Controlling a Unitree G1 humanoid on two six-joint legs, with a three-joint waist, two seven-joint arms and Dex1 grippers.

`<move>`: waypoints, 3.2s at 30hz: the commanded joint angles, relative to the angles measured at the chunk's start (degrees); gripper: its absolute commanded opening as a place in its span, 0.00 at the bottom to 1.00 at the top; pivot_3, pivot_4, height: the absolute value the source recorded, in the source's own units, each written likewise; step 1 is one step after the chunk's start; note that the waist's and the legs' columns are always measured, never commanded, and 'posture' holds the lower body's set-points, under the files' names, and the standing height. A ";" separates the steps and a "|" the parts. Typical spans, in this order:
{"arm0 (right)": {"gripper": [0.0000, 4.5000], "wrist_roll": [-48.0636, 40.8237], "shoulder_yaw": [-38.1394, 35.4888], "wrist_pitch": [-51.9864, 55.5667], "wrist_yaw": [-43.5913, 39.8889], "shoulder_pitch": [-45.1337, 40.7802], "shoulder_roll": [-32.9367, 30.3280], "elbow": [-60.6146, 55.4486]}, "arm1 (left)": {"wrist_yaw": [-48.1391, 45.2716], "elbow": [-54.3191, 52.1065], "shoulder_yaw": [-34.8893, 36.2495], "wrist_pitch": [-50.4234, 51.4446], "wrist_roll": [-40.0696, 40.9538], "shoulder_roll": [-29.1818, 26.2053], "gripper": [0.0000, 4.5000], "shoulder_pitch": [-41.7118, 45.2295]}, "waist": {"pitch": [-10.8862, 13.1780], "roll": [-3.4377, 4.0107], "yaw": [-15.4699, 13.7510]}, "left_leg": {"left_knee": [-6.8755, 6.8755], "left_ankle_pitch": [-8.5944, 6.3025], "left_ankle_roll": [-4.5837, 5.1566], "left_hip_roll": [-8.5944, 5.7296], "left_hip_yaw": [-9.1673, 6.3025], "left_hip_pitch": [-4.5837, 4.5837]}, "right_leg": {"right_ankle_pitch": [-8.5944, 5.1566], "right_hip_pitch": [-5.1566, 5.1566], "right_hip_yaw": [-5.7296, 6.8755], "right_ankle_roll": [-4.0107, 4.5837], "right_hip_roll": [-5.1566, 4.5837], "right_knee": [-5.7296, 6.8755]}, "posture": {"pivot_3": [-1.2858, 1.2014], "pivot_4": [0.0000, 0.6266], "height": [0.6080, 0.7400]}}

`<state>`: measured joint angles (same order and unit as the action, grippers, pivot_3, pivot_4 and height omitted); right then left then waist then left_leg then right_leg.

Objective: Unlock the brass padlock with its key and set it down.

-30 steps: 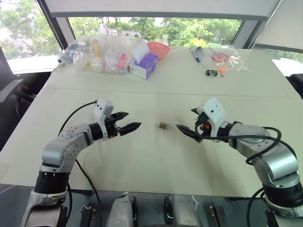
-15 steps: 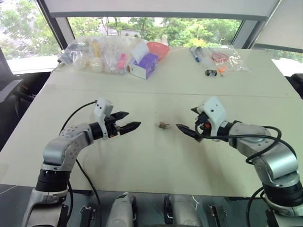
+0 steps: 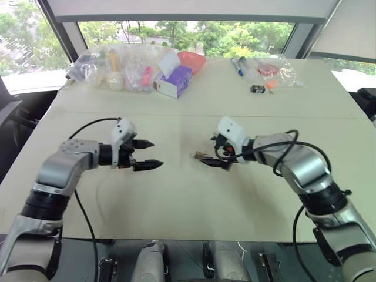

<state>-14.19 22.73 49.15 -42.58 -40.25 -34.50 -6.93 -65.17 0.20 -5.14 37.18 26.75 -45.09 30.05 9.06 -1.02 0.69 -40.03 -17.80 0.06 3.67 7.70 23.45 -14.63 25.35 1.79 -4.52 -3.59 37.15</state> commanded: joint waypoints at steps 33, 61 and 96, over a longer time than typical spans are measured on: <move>0.15 23.30 -3.53 -38.86 1.15 -0.95 0.40 -2.04 | 7.09 9.03 9.00 6.10 9.39 15.80 1.00 8.17 | 0.01 0.01 0.09 | -0.05 0.18 -0.32 0.01 0.03 -0.01 | 0.01 -0.01 0.01 -0.02 0.01 0.08 | 0.52 0.24 0.96; 0.15 26.62 -4.39 -33.78 -0.12 -0.67 2.85 -9.64 | 0.26 22.40 7.85 1.57 7.59 22.48 0.43 19.30 | 0.01 0.01 0.05 | -0.06 0.19 -0.34 0.00 0.10 -0.02 | 0.01 -0.02 0.02 -0.02 0.01 0.08 | 0.52 0.24 0.96; 0.15 26.51 -5.35 -33.26 -1.06 -0.76 3.56 -9.89 | -9.54 27.17 3.34 -10.76 -0.02 18.82 0.14 22.24 | 0.01 0.01 0.13 | -0.06 0.18 -0.31 -0.01 0.10 0.01 | 0.01 -0.02 0.03 -0.03 0.02 0.06 | 0.52 0.24 0.96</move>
<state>12.66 19.34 17.31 -44.28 -39.48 -31.13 -13.90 -73.52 28.00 -4.17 19.54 23.09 -25.24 50.69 9.08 -1.01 0.82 -40.08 -17.61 -0.25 3.66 7.78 23.46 -14.63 25.34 1.81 -4.57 -3.57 37.21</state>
